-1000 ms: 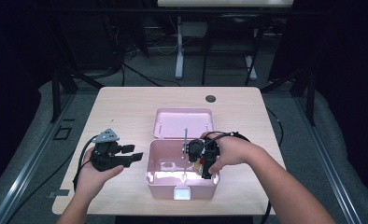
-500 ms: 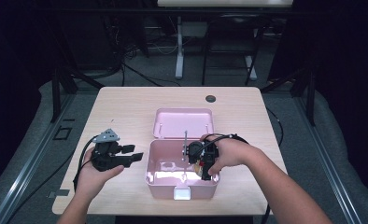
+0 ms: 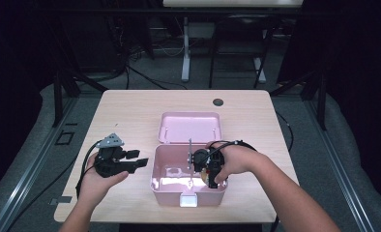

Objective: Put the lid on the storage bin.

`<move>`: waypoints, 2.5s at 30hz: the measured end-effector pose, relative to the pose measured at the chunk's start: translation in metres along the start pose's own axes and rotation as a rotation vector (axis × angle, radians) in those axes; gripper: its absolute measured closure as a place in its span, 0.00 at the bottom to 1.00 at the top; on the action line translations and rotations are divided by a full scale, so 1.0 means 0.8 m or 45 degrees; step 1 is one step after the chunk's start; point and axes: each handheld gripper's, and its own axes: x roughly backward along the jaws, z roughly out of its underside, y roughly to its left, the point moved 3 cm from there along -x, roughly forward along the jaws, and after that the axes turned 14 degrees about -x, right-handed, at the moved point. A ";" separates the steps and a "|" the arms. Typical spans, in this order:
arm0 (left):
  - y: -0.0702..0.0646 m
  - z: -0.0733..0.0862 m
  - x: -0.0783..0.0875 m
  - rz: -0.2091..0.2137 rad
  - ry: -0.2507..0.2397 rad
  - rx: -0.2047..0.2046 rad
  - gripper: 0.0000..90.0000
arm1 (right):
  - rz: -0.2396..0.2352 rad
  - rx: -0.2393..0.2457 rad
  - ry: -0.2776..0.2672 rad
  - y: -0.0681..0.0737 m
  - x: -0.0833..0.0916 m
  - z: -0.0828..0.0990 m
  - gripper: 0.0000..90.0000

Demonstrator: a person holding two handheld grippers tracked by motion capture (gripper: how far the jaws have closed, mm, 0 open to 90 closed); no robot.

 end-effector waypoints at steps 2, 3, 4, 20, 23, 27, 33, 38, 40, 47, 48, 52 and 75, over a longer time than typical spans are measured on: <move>0.000 0.000 0.000 0.000 0.000 0.000 0.54 | 0.004 0.001 0.010 0.000 -0.001 0.000 0.22; 0.000 0.000 0.000 0.000 -0.001 0.000 0.54 | 0.003 0.003 0.013 0.000 -0.002 -0.001 0.22; 0.000 0.000 0.000 -0.001 -0.001 -0.001 0.54 | 0.002 0.004 0.015 0.000 -0.003 -0.001 0.22; 0.000 0.000 -0.001 0.007 0.007 0.000 0.54 | -0.016 0.000 0.039 0.001 -0.019 -0.002 0.22; -0.001 0.000 -0.002 0.007 0.007 0.002 0.54 | -0.026 -0.005 0.042 0.002 -0.021 -0.003 0.22; 0.000 0.000 -0.001 0.001 0.001 0.001 0.54 | -0.021 -0.002 0.047 0.002 -0.023 -0.004 0.22; 0.000 0.000 -0.001 0.001 0.002 -0.001 0.54 | -0.011 0.007 0.053 0.003 -0.026 -0.005 0.22; 0.000 0.000 -0.001 0.002 0.002 0.001 0.54 | -0.002 0.013 0.059 0.002 -0.030 -0.006 0.22; 0.000 0.000 0.000 0.000 0.000 0.000 0.54 | 0.006 0.016 0.066 0.003 -0.031 -0.006 0.22; -0.001 0.001 -0.002 0.005 0.007 -0.009 0.54 | 0.013 0.024 0.069 0.004 -0.036 -0.005 0.22; -0.001 0.000 -0.002 0.006 0.007 -0.008 0.54 | 0.011 0.023 0.066 0.003 -0.036 -0.005 0.22; 0.000 0.001 -0.001 0.005 0.006 -0.001 0.54 | -0.018 0.012 0.035 0.004 -0.039 -0.005 0.22; -0.001 0.000 -0.002 0.005 0.004 -0.008 0.54 | -0.056 0.016 0.004 0.004 -0.054 -0.003 0.22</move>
